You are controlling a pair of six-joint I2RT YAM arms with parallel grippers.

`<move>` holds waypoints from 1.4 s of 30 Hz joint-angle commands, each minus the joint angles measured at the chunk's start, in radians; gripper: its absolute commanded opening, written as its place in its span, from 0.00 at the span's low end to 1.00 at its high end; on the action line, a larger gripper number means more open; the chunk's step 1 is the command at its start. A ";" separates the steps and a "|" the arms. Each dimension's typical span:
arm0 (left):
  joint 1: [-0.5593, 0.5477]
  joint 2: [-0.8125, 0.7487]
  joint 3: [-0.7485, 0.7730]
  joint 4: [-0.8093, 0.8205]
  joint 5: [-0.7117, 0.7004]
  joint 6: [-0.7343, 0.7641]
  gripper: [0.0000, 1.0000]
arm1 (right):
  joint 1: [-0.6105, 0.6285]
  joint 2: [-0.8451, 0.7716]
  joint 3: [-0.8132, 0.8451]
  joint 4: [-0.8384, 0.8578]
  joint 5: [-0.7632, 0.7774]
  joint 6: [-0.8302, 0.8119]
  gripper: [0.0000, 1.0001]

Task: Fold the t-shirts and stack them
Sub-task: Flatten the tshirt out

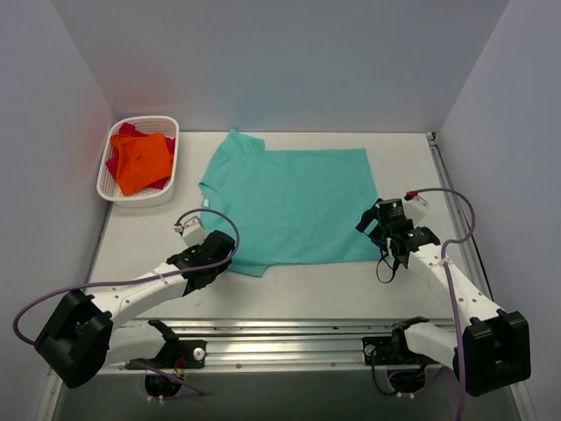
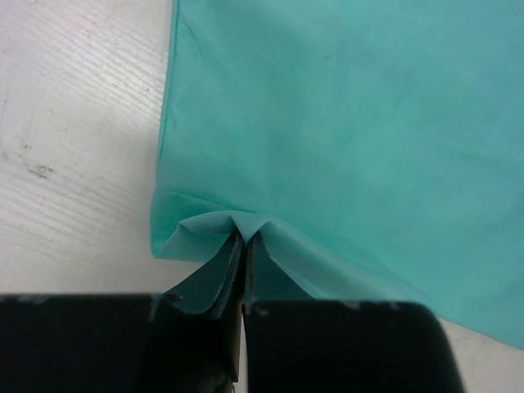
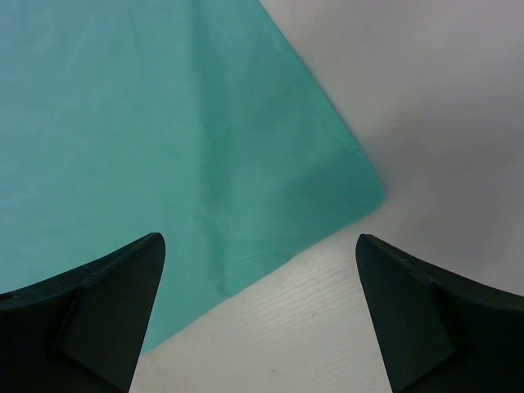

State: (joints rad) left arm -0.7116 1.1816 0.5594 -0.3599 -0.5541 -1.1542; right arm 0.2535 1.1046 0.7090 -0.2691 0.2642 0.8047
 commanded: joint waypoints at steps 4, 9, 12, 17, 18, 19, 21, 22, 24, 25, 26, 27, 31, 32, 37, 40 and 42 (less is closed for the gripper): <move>0.050 0.078 0.005 0.153 0.072 0.088 0.02 | -0.008 -0.028 -0.088 -0.081 -0.114 0.120 0.94; 0.073 0.098 -0.003 0.167 0.085 0.096 0.02 | -0.007 -0.037 -0.154 -0.055 -0.105 0.148 0.95; 0.089 0.066 -0.019 0.159 0.073 0.100 0.02 | -0.010 -0.028 -0.166 -0.052 -0.091 0.151 0.95; 0.110 0.009 -0.036 0.141 0.063 0.108 0.02 | -0.025 0.027 -0.161 -0.032 -0.037 0.139 0.95; 0.112 0.001 -0.038 0.139 0.062 0.109 0.02 | -0.036 0.050 -0.161 -0.013 -0.034 0.131 0.95; 0.113 -0.003 -0.041 0.139 0.063 0.110 0.02 | -0.048 0.061 -0.164 0.001 -0.039 0.125 0.94; 0.115 -0.005 -0.042 0.134 0.063 0.110 0.02 | -0.081 0.086 -0.172 0.046 -0.075 0.103 0.93; 0.115 -0.007 -0.042 0.133 0.063 0.110 0.02 | -0.092 0.109 -0.186 0.065 -0.092 0.099 0.92; 0.116 -0.005 -0.042 0.134 0.062 0.113 0.02 | -0.106 0.141 -0.201 0.121 -0.138 0.088 0.90; 0.118 -0.004 -0.042 0.133 0.062 0.111 0.02 | -0.106 0.150 -0.210 0.139 -0.144 0.087 0.90; 0.116 -0.004 -0.044 0.137 0.060 0.113 0.02 | -0.108 0.159 -0.213 0.151 -0.149 0.087 0.88; 0.118 0.004 -0.044 0.142 0.062 0.114 0.02 | -0.109 0.175 -0.215 0.171 -0.148 0.083 0.88; 0.123 0.026 -0.042 0.151 0.063 0.114 0.02 | -0.118 0.198 -0.213 0.197 -0.141 0.071 0.75; 0.121 0.030 -0.039 0.154 0.063 0.114 0.02 | -0.120 0.199 -0.212 0.200 -0.141 0.068 0.67; 0.123 0.055 -0.032 0.159 0.065 0.114 0.02 | -0.122 0.195 -0.204 0.186 -0.125 0.059 0.50; 0.121 0.055 -0.030 0.151 0.060 0.113 0.02 | -0.122 0.175 -0.198 0.166 -0.112 0.057 0.31; 0.121 0.049 -0.030 0.145 0.059 0.110 0.02 | -0.122 0.153 -0.192 0.145 -0.103 0.056 0.18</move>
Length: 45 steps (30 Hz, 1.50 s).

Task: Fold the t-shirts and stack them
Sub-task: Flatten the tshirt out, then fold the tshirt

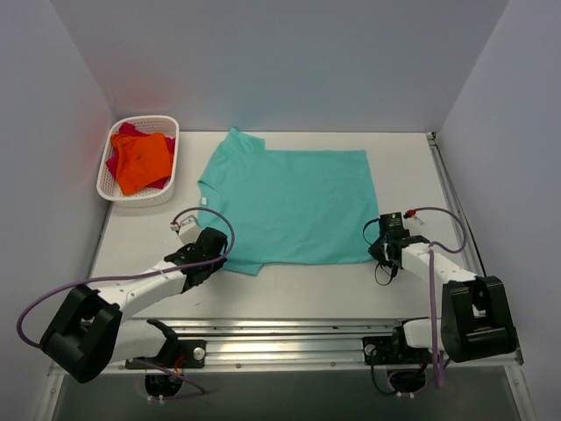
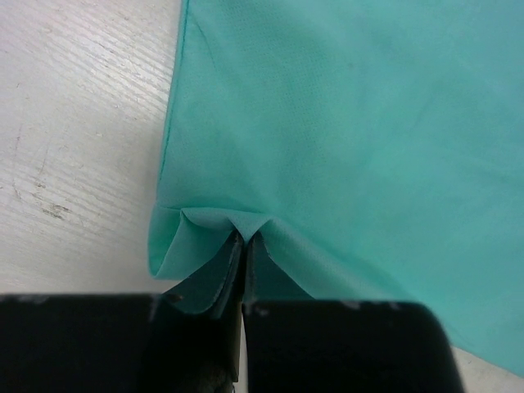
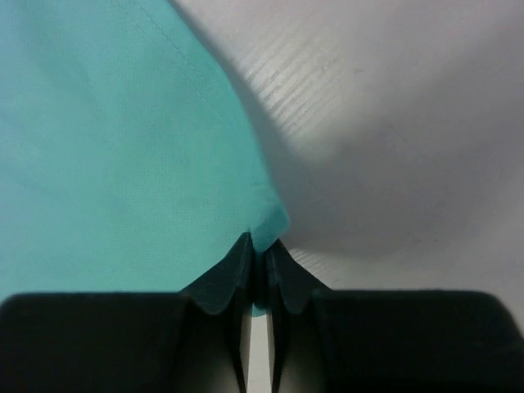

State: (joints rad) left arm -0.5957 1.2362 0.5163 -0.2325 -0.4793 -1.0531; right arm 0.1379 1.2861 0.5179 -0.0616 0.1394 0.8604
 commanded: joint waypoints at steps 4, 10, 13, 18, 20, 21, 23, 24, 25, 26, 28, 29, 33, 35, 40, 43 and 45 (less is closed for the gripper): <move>0.007 -0.029 0.034 -0.048 -0.022 0.002 0.02 | -0.006 -0.080 0.014 -0.102 0.049 -0.014 0.00; -0.004 -0.110 0.065 -0.134 0.013 0.010 0.02 | -0.007 -0.194 0.045 -0.170 0.085 -0.038 0.00; -0.009 -0.159 0.085 -0.174 0.007 0.021 0.02 | -0.006 -0.238 0.060 -0.193 0.089 -0.047 0.00; -0.010 -0.216 0.135 -0.225 0.008 0.041 0.02 | -0.006 -0.232 0.094 -0.193 0.074 -0.069 0.00; -0.010 -0.227 0.151 -0.232 0.011 0.047 0.02 | -0.004 -0.225 0.103 -0.181 0.060 -0.075 0.00; -0.010 -0.227 0.172 -0.235 0.007 0.053 0.02 | -0.004 -0.223 0.111 -0.176 0.055 -0.077 0.00; -0.010 -0.219 0.195 -0.240 0.013 0.059 0.02 | -0.003 -0.219 0.122 -0.158 0.048 -0.080 0.00; -0.009 -0.213 0.208 -0.245 0.010 0.068 0.02 | -0.001 -0.214 0.137 -0.156 0.045 -0.083 0.00; -0.009 -0.205 0.235 -0.243 0.004 0.073 0.02 | -0.001 -0.208 0.145 -0.149 0.043 -0.086 0.00; -0.007 -0.190 0.249 -0.243 0.001 0.077 0.02 | -0.001 -0.197 0.152 -0.149 0.046 -0.087 0.00; -0.009 -0.170 0.292 -0.235 -0.007 0.090 0.02 | -0.003 -0.185 0.184 -0.142 0.051 -0.090 0.00; -0.003 -0.146 0.307 -0.232 -0.005 0.096 0.02 | -0.001 -0.174 0.192 -0.138 0.055 -0.092 0.00; 0.011 -0.081 0.378 -0.202 0.007 0.134 0.02 | -0.001 -0.119 0.258 -0.129 0.062 -0.098 0.00; 0.019 -0.041 0.410 -0.202 0.007 0.140 0.02 | 0.000 -0.078 0.306 -0.135 0.065 -0.101 0.00; 0.065 0.023 0.484 -0.162 0.030 0.179 0.03 | -0.001 0.018 0.393 -0.135 0.109 -0.109 0.00; 0.115 0.095 0.510 -0.134 0.070 0.194 0.03 | -0.006 0.117 0.450 -0.136 0.123 -0.106 0.00; 0.157 0.129 0.527 -0.101 0.103 0.206 0.03 | -0.006 0.159 0.490 -0.132 0.135 -0.100 0.00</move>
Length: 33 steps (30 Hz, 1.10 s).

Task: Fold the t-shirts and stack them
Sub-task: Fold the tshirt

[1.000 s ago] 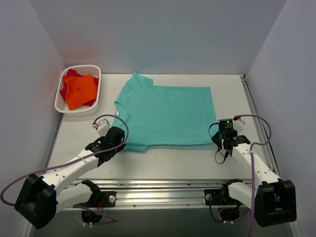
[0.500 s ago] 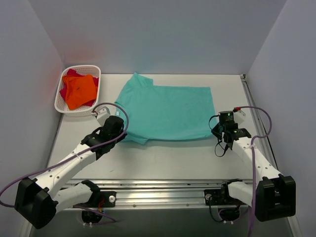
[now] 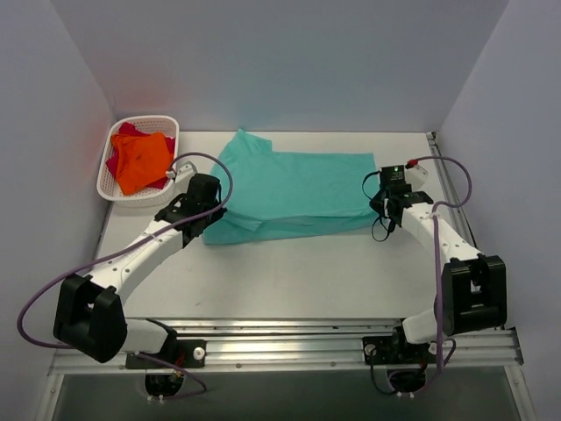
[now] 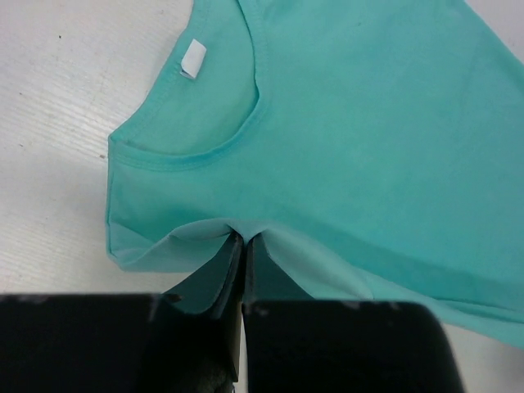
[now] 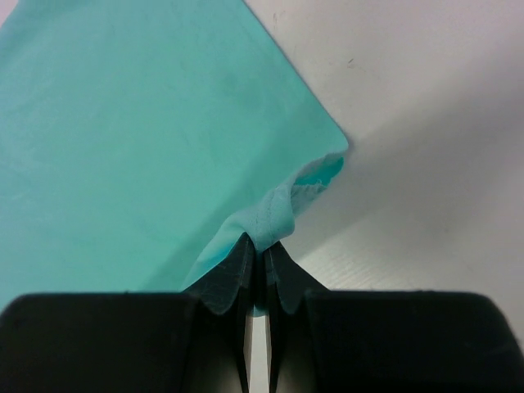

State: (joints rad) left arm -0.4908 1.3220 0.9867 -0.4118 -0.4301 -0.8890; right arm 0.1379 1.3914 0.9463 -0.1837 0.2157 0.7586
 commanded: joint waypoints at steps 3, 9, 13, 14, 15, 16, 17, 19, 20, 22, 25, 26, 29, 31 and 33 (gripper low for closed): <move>0.116 0.140 0.108 0.125 0.115 0.076 0.03 | -0.009 0.173 0.112 -0.002 0.077 0.013 0.00; 0.193 0.452 0.326 0.125 0.249 0.159 0.03 | -0.017 0.378 0.248 -0.025 0.106 0.054 0.00; 0.221 0.659 0.501 0.094 0.321 0.202 0.21 | -0.021 0.509 0.337 -0.054 0.116 0.082 0.10; 0.228 0.687 0.557 0.087 0.342 0.206 0.41 | -0.021 0.524 0.359 -0.060 0.123 0.087 0.22; 0.241 0.709 0.587 0.062 0.350 0.211 0.55 | -0.021 0.540 0.382 -0.080 0.132 0.093 0.48; 0.247 0.730 0.615 0.050 0.361 0.217 0.65 | -0.021 0.567 0.411 -0.095 0.146 0.097 0.63; 0.253 0.761 0.642 0.033 0.367 0.219 0.78 | -0.023 0.578 0.464 -0.108 0.155 0.099 0.82; 0.270 0.773 0.704 -0.008 0.360 0.220 0.89 | -0.023 0.601 0.517 -0.135 0.169 0.096 0.98; 0.276 0.770 0.714 -0.007 0.361 0.223 0.91 | -0.023 0.604 0.572 -0.149 0.175 0.097 0.98; 0.300 0.744 0.748 -0.019 0.364 0.225 0.92 | -0.017 0.603 0.618 -0.178 0.194 0.099 0.98; 0.328 0.670 0.764 -0.033 0.344 0.228 0.92 | 0.017 0.563 0.670 -0.175 0.209 0.087 0.98; 0.330 0.645 0.758 -0.035 0.332 0.235 0.92 | 0.032 0.548 0.672 -0.171 0.215 0.079 0.98; 0.330 0.537 0.678 -0.004 0.283 0.240 0.92 | 0.128 0.465 0.632 -0.090 0.202 0.018 0.98; 0.330 0.459 0.570 0.033 0.268 0.233 0.92 | 0.189 0.397 0.539 0.053 0.122 -0.019 0.95; 0.330 0.415 0.503 0.088 0.266 0.225 0.92 | 0.293 0.370 0.482 0.169 0.093 -0.036 0.84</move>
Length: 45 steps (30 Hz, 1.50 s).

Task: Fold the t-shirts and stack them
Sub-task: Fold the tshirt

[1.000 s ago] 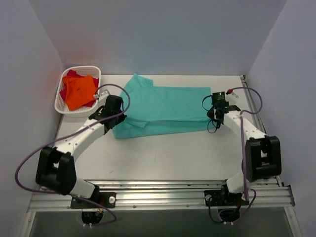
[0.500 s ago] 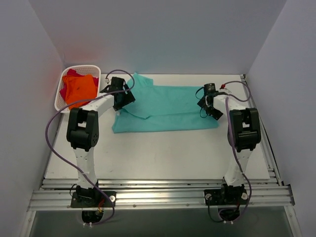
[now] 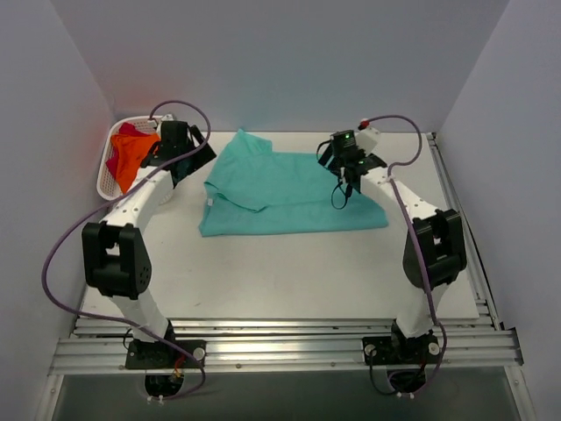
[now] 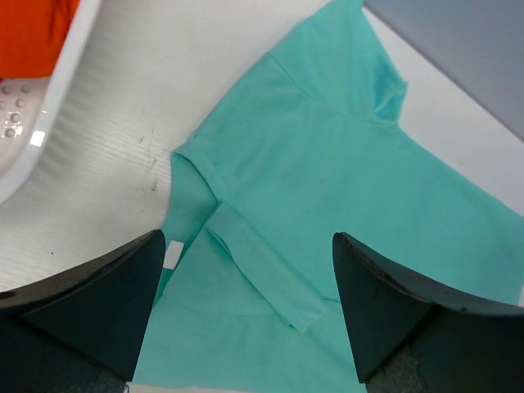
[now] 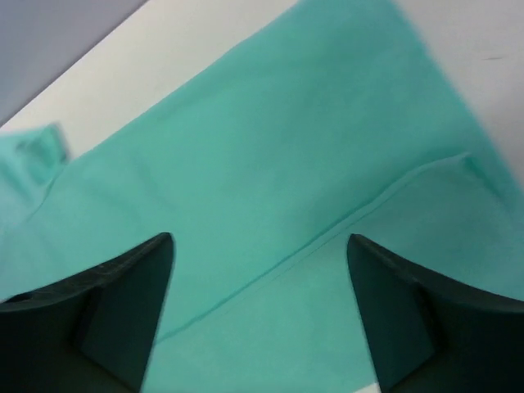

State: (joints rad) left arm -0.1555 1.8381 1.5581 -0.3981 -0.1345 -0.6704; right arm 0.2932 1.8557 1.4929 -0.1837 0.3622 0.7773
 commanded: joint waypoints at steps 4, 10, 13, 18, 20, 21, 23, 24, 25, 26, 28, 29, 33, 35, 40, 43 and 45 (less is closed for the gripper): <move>-0.003 -0.183 -0.196 0.119 -0.057 0.005 0.91 | 0.300 -0.014 0.001 0.120 -0.072 -0.030 0.12; 0.008 -0.200 -0.260 0.142 -0.045 0.014 0.90 | 0.469 0.161 0.150 0.078 -0.080 0.000 0.00; 0.020 -0.201 -0.288 0.163 -0.030 0.012 0.90 | 0.504 0.238 0.193 0.064 -0.092 0.013 0.00; 0.036 -0.203 -0.319 0.192 -0.011 0.009 0.89 | 0.512 0.333 0.254 0.047 -0.115 0.030 0.00; 0.042 -0.198 -0.323 0.203 -0.002 0.008 0.89 | 0.514 0.349 0.265 0.044 -0.123 0.031 0.00; 0.045 -0.194 -0.323 0.208 0.004 0.006 0.89 | 0.514 0.364 0.277 0.041 -0.124 0.031 0.00; 0.050 -0.183 -0.323 0.217 0.021 0.005 0.89 | 0.514 0.376 0.286 0.035 -0.127 0.031 0.00; 0.050 -0.174 -0.323 0.222 0.024 0.005 0.89 | 0.512 0.384 0.293 0.033 -0.128 0.031 0.00; 0.050 -0.171 -0.323 0.225 0.027 0.005 0.88 | 0.514 0.387 0.294 0.033 -0.126 0.031 0.00; 0.050 -0.168 -0.323 0.229 0.030 0.005 0.88 | 0.512 0.392 0.296 0.032 -0.126 0.030 0.00; 0.050 -0.158 -0.323 0.231 0.032 0.005 0.88 | 0.511 0.404 0.308 0.029 -0.126 0.031 0.00; 0.053 -0.155 -0.323 0.234 0.033 0.005 0.88 | 0.509 0.411 0.313 0.023 -0.124 0.031 0.00; 0.057 -0.148 -0.328 0.242 0.039 0.003 0.88 | 0.503 0.431 0.322 0.016 -0.134 0.031 0.00; 0.059 -0.146 -0.329 0.248 0.039 0.003 0.88 | 0.501 0.433 0.320 0.018 -0.137 0.033 0.00; 0.063 -0.132 -0.326 0.255 0.045 0.003 0.88 | 0.505 0.428 0.303 0.027 -0.169 0.039 0.00; 0.063 -0.125 -0.326 0.262 0.050 0.003 0.88 | 0.505 0.433 0.297 0.032 -0.177 0.039 0.00; 0.065 -0.122 -0.326 0.263 0.052 0.002 0.88 | 0.501 0.444 0.299 0.032 -0.175 0.039 0.00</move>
State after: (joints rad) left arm -0.0998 1.7092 1.2270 -0.1940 -0.0982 -0.6697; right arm 0.8040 2.3001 1.7878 -0.1390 0.1905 0.8051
